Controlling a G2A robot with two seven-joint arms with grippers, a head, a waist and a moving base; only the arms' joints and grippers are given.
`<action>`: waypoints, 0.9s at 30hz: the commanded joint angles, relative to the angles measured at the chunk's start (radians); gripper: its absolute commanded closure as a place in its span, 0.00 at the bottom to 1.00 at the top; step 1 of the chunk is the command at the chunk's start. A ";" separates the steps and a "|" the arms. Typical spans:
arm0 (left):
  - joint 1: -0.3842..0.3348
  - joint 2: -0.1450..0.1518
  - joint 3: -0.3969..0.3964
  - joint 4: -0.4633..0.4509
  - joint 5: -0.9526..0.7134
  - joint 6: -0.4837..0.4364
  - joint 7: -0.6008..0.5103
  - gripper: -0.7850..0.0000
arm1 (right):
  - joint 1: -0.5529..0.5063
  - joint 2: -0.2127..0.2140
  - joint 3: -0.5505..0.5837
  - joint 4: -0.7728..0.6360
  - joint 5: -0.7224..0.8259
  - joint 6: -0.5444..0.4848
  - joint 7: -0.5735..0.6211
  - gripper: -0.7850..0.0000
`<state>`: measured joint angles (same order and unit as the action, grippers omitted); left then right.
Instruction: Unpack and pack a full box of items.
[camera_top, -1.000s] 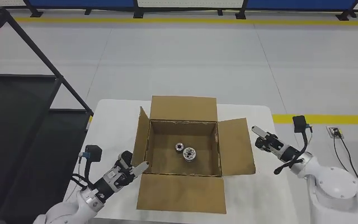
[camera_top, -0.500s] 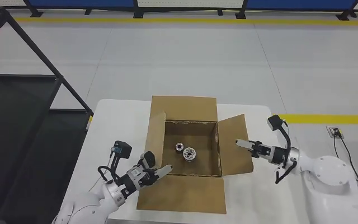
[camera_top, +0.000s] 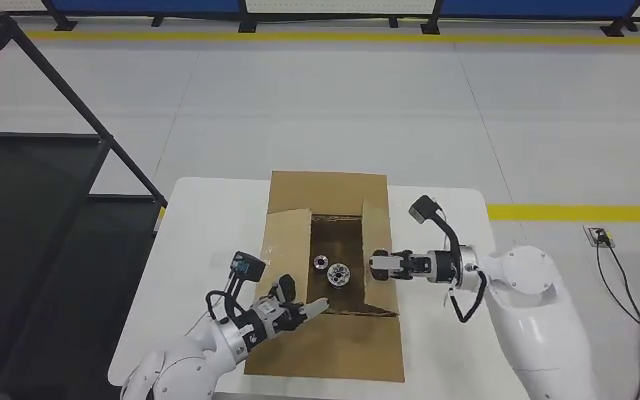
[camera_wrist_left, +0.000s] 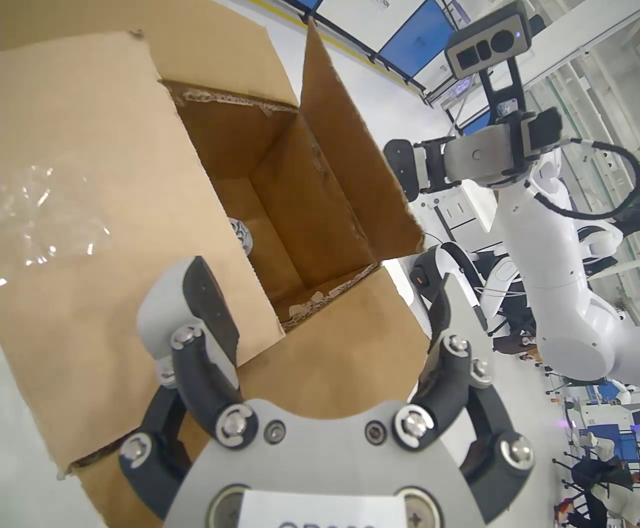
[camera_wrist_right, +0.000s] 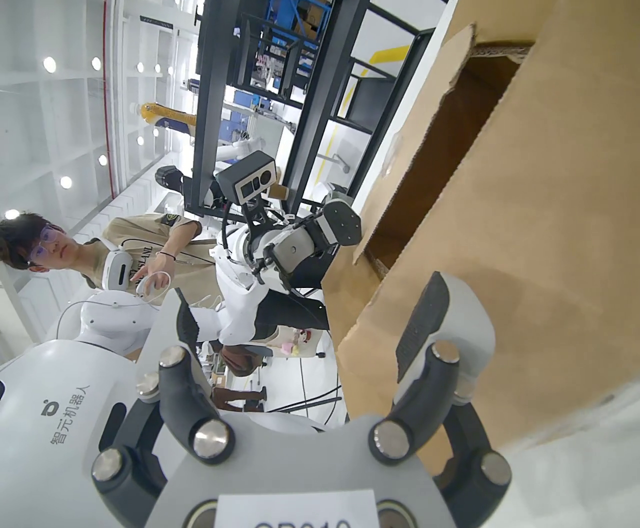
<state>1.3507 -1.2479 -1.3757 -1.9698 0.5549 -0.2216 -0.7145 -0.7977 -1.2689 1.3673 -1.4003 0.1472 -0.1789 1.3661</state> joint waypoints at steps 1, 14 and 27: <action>-0.001 0.001 0.001 0.002 -0.001 0.001 -0.005 0.00 | 0.023 -0.002 -0.032 0.030 -0.011 0.006 0.004 0.00; 0.005 0.001 0.009 0.005 0.000 0.002 0.018 0.00 | 0.009 -0.004 -0.074 0.016 -0.063 0.023 -0.047 0.00; -0.017 0.009 0.053 0.048 0.045 0.012 -0.002 0.00 | 0.056 -0.008 -0.190 0.061 -0.155 0.040 -0.134 0.00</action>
<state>1.3351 -1.2393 -1.3255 -1.9256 0.5977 -0.2114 -0.7161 -0.7425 -1.2780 1.1807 -1.3396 -0.0043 -0.1382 1.2323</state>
